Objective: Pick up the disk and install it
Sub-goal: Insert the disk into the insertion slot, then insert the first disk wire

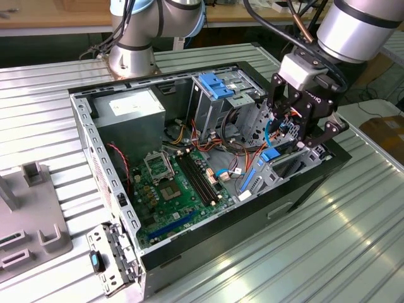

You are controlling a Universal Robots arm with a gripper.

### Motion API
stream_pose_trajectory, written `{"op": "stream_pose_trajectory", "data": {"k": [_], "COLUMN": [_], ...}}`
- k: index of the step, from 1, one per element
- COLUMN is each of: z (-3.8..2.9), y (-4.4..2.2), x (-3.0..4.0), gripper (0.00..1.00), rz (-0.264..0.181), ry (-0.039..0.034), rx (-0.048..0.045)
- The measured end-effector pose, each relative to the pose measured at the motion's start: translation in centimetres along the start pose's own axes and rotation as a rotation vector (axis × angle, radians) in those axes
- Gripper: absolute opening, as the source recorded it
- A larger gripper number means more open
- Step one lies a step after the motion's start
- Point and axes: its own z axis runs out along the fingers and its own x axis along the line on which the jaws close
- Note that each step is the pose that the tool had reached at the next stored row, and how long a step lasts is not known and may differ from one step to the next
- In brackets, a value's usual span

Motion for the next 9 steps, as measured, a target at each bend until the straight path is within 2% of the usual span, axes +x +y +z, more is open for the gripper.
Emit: {"op": "stream_pose_trajectory", "data": {"k": [9], "z": [0.18], "y": [0.0], "x": [0.0], "gripper": [0.56], "rz": [0.0], "ry": [0.0], "rx": [0.0]}}
